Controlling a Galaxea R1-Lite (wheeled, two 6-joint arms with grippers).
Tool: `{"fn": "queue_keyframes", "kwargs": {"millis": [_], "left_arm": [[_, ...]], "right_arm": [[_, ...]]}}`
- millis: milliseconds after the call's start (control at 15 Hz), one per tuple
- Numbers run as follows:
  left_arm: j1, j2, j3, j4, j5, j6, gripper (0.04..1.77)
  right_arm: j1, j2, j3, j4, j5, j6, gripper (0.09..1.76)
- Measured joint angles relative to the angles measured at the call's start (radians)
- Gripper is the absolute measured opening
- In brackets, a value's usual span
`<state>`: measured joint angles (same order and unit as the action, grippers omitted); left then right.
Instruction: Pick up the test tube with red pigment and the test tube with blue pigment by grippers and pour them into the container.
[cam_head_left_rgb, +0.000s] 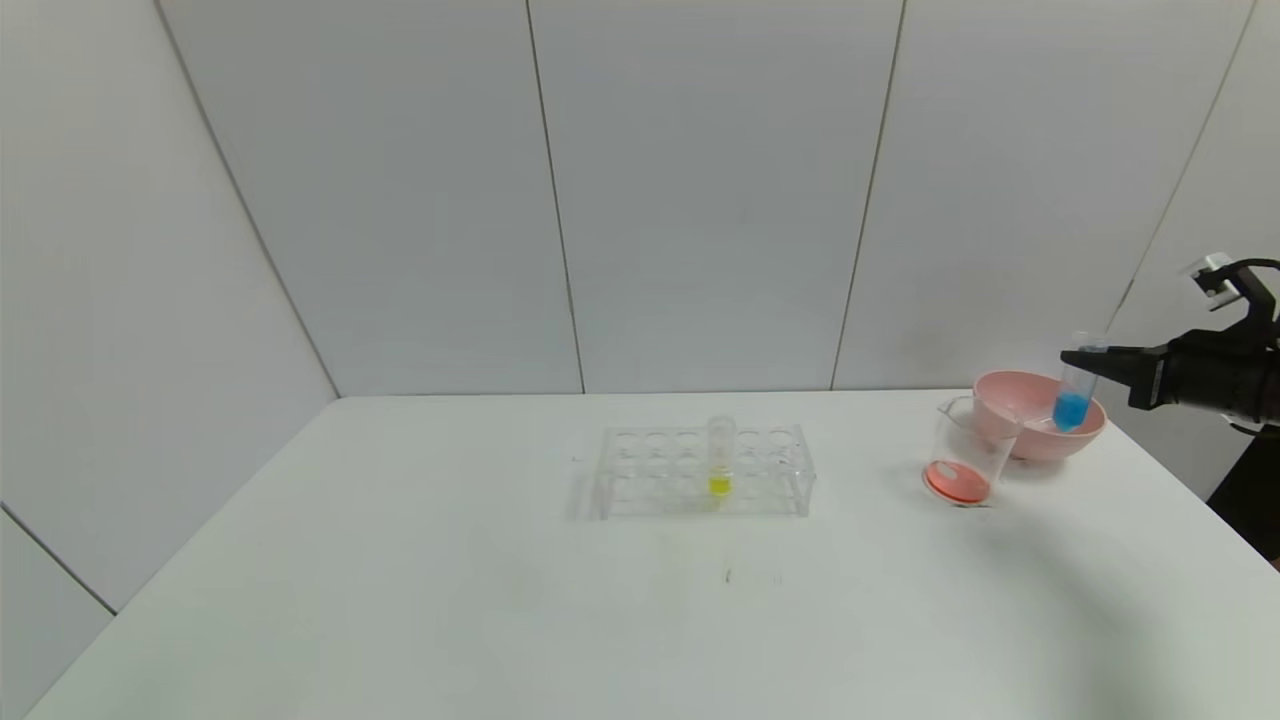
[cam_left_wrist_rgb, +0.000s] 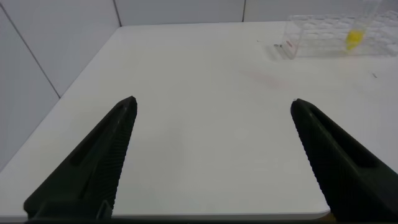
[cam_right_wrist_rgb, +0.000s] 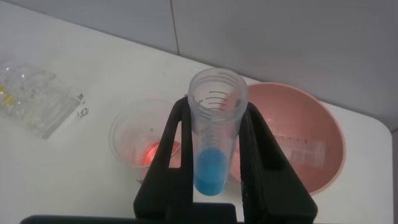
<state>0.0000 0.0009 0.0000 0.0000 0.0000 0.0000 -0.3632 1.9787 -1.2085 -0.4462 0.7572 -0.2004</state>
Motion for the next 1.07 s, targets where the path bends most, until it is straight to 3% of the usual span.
{"fn": "queue_keyframes", "kwargs": {"millis": [400, 600, 800, 1067], "left_arm": [[0.000, 0.000, 0.000, 0.000, 0.000, 0.000, 1.76], [0.000, 0.000, 0.000, 0.000, 0.000, 0.000, 1.76], [0.000, 0.000, 0.000, 0.000, 0.000, 0.000, 1.76], [0.000, 0.000, 0.000, 0.000, 0.000, 0.000, 1.76]], "right_arm": [[0.011, 0.042, -0.428, 0.750, -0.016, -0.405, 0.49], [0.021, 0.070, -0.638, 0.993, -0.066, -0.532, 0.49], [0.053, 0.119, -0.757, 1.085, -0.166, -0.657, 0.49], [0.113, 0.153, -0.779, 1.093, -0.244, -0.695, 0.49]]}}
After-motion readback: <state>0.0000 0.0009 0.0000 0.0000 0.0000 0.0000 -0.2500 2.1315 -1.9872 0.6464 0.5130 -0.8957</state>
